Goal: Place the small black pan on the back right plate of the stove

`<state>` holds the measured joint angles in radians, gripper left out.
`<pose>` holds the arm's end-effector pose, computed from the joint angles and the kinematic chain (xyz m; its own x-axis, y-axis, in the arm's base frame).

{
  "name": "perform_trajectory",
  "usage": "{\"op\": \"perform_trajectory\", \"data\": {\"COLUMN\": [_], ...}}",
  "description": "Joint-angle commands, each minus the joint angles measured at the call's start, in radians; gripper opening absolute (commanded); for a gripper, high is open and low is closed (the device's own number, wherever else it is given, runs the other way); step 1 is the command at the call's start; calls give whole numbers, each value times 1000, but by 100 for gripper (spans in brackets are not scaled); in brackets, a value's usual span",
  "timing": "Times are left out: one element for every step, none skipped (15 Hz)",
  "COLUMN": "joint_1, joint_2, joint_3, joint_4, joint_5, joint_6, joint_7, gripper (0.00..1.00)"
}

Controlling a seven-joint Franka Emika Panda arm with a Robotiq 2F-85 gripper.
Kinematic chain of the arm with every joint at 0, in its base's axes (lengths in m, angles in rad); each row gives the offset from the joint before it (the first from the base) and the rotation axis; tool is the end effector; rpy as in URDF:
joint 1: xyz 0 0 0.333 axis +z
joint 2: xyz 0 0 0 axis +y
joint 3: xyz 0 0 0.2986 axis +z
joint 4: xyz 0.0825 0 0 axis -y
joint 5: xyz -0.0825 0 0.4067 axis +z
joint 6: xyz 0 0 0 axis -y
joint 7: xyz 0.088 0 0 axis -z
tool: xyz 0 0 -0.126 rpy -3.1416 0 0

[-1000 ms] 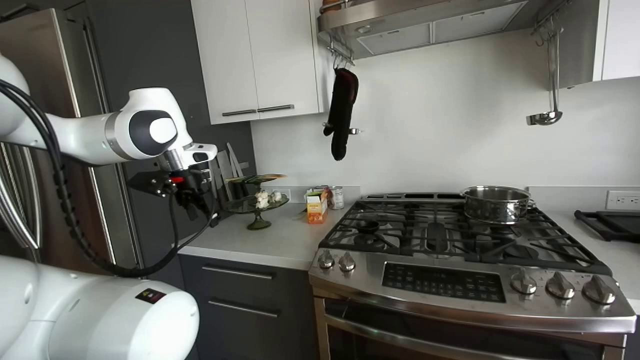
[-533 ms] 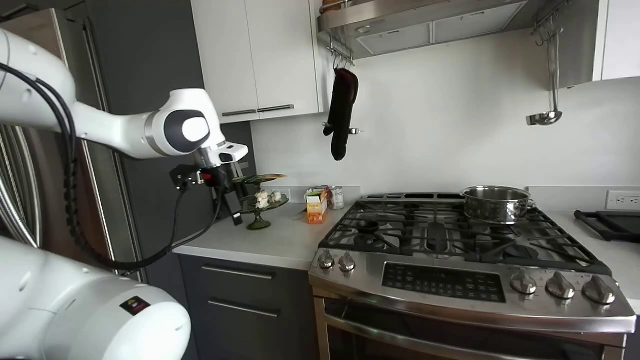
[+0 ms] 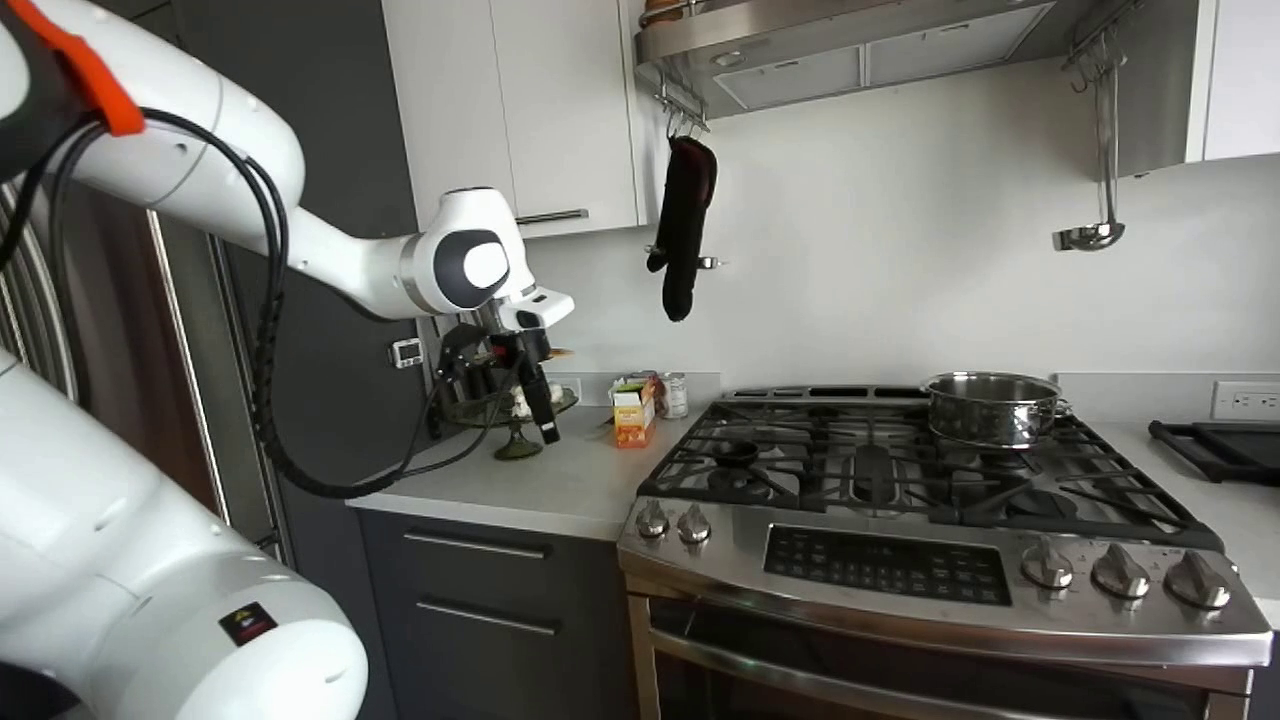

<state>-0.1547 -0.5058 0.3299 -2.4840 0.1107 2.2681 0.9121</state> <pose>0.4495 0.0835 0.4408 0.6575 -0.7239 0.2090 -0.7026 -0.6892 -0.1771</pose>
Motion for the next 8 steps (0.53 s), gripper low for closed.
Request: {"op": "perform_trajectory", "data": {"joint_1": [-13, -14, -14, -11, -10, -7, 31, 32], "joint_2": [157, 189, 221, 256, 281, 294, 242, 266], "joint_3": [-33, -44, -54, -66, -73, -77, -112, -117], "joint_4": [108, 131, 154, 177, 194, 205, 165, 182], "joint_5": [-104, -131, -157, -184, -215, -246, -205, -225], "joint_6": [33, 39, 45, 59, 83, 127, 83, 106], "joint_7": [80, 97, 116, 131, 161, 209, 145, 168], "gripper": [100, 100, 100, 100, 100, 100, 100, 100]}}
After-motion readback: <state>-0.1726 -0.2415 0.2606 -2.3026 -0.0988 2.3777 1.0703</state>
